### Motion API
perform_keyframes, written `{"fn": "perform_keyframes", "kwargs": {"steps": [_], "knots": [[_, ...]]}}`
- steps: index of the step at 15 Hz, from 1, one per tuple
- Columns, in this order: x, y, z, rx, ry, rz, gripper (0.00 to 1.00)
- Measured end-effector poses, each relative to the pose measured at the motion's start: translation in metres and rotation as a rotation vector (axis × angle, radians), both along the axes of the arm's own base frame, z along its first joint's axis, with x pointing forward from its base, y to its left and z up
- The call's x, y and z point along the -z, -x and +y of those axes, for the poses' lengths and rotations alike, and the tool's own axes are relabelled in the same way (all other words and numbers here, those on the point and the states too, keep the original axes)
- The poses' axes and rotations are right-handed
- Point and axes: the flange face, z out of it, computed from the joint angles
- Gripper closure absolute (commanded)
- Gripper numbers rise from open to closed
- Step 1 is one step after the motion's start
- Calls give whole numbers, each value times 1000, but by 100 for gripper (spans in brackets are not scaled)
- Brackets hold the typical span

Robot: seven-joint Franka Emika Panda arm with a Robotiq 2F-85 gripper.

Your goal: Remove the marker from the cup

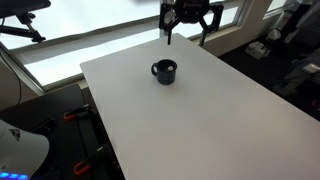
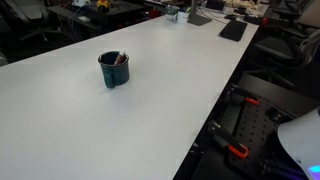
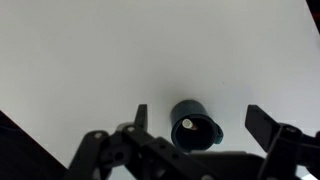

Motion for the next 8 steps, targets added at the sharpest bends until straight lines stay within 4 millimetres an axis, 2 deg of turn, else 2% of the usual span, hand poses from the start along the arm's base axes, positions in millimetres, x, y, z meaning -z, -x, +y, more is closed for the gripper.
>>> {"fn": "perform_keyframes", "kwargs": {"steps": [4, 8], "knots": [[16, -33, 23, -86, -30, 14, 0], [37, -52, 47, -146, -31, 63, 0]]}}
